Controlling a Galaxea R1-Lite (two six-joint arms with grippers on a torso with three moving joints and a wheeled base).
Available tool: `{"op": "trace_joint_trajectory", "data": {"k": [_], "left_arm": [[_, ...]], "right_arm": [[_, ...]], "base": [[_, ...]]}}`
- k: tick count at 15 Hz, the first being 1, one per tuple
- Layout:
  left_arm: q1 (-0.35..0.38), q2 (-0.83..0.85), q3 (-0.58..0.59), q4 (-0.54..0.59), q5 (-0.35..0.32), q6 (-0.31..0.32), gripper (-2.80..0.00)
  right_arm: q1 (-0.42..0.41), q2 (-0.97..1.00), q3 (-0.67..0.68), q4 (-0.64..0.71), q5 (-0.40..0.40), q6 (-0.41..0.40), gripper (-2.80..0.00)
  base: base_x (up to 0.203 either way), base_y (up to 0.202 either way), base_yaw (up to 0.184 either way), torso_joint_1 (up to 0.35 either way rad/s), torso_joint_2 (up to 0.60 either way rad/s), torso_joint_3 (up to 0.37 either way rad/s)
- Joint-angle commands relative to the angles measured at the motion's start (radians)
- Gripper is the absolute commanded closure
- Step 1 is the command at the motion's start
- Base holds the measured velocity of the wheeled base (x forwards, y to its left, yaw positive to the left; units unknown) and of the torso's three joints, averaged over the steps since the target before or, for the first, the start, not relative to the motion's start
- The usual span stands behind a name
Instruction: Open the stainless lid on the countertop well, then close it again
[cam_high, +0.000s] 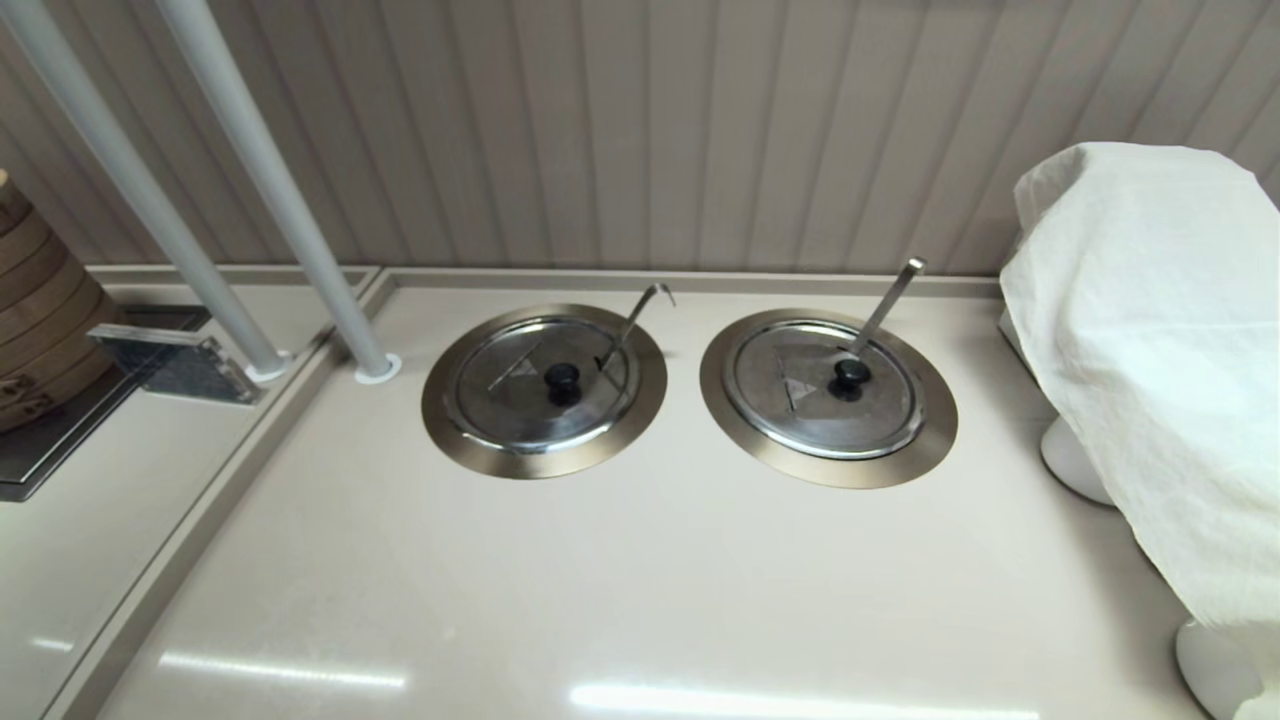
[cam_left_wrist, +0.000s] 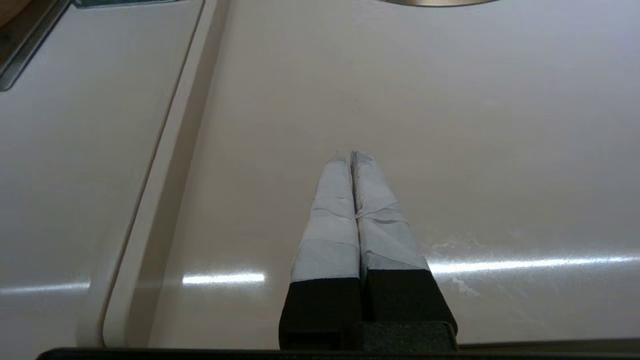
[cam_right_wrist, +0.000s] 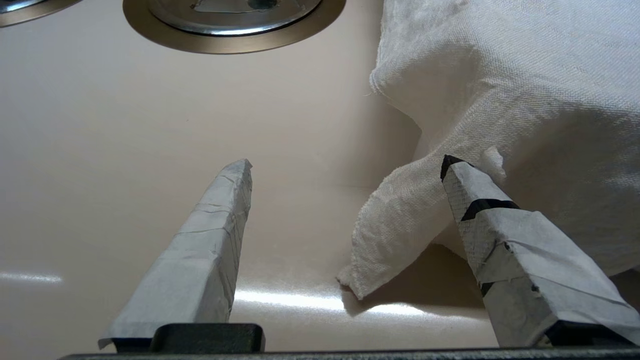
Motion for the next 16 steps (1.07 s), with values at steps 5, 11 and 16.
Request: {"op": "trace_joint_trajectory", "data": {"k": [5,11,16], "left_arm": [[0.0,0.003,0.0,-0.002,0.0,-0.003,0.0],[0.0,0.003,0.0,-0.002,0.026,-0.032,0.0],[0.0,0.003,0.0,-0.002,0.028,-0.039,0.0]], "right_arm": [[0.0,0.0,0.0,0.0,0.005,-0.011,-2.8],[0.0,0.001,-0.001,0.001,-0.001,0.003,-2.8],[0.0,0.0,0.0,0.0,-0.001,0.006,-2.8]], "base": [[0.0,0.0,0.0,0.0,0.0,0.0],[0.0,0.0,0.0,0.0,0.0,0.0],[0.0,0.0,0.0,0.0,0.0,0.0]]}}
